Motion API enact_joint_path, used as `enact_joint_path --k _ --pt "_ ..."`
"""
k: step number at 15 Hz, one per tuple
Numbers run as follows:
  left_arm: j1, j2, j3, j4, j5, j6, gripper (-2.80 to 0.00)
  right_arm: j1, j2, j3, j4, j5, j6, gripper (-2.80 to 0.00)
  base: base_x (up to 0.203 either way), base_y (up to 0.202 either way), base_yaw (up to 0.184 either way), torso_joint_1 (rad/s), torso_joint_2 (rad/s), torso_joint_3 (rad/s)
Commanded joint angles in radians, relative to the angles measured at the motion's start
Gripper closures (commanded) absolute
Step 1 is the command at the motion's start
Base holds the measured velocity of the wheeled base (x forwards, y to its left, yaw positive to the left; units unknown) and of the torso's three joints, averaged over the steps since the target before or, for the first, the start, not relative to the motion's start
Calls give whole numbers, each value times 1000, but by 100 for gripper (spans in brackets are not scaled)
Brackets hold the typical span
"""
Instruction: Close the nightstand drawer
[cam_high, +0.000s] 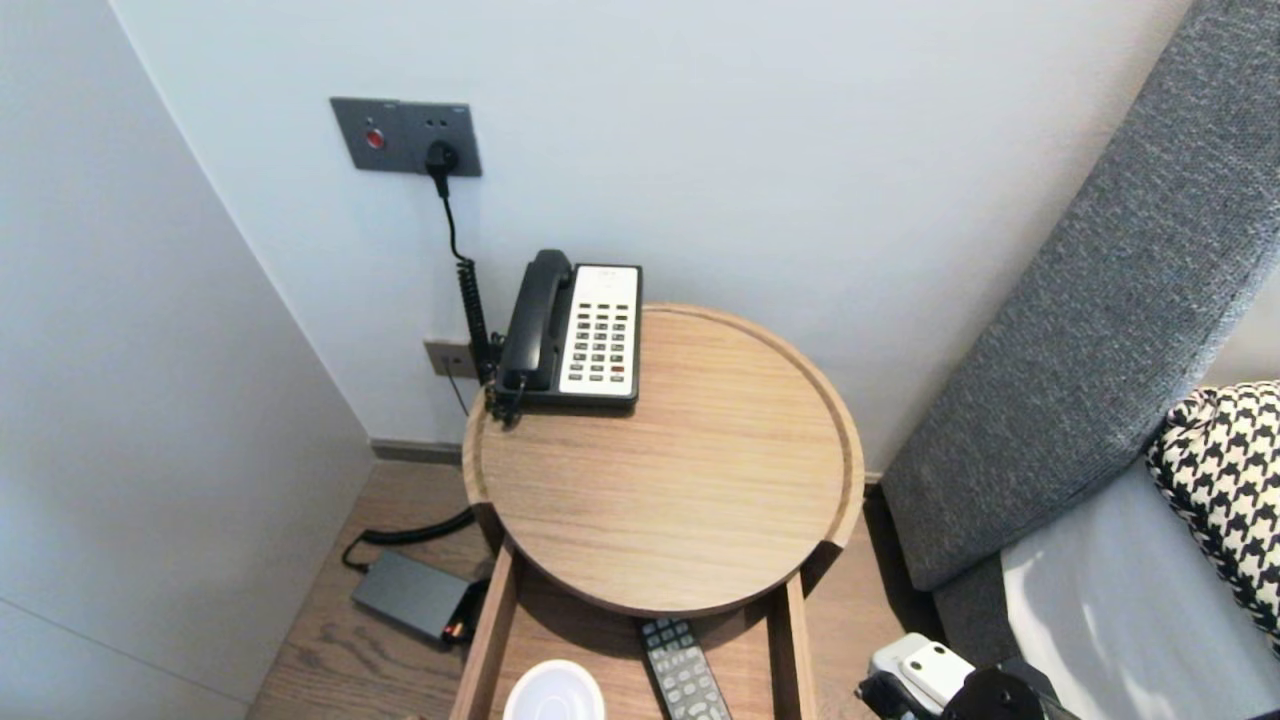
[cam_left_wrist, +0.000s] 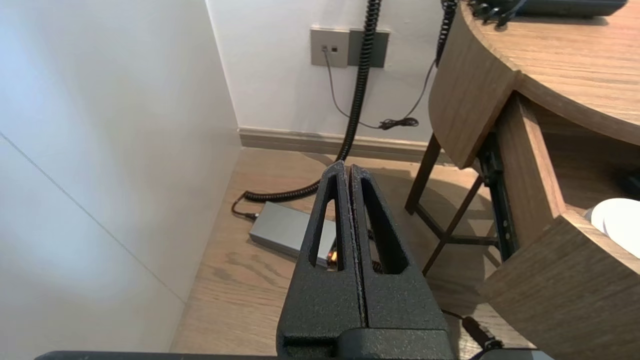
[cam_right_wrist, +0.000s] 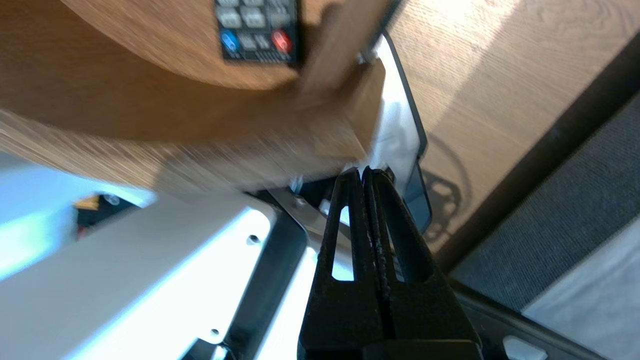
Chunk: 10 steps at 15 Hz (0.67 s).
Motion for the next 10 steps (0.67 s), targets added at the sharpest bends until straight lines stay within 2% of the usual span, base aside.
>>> enact_joint_path --k 1,10 --pt "0 0 9 -1 1 0 0 1 19 -25 3 -1 3 0 0 0 0 0 0 0" --pt "0 0 9 -1 0 0 0 -16 98 -95 1 -3 3 0 0 0 0 0 0 0"
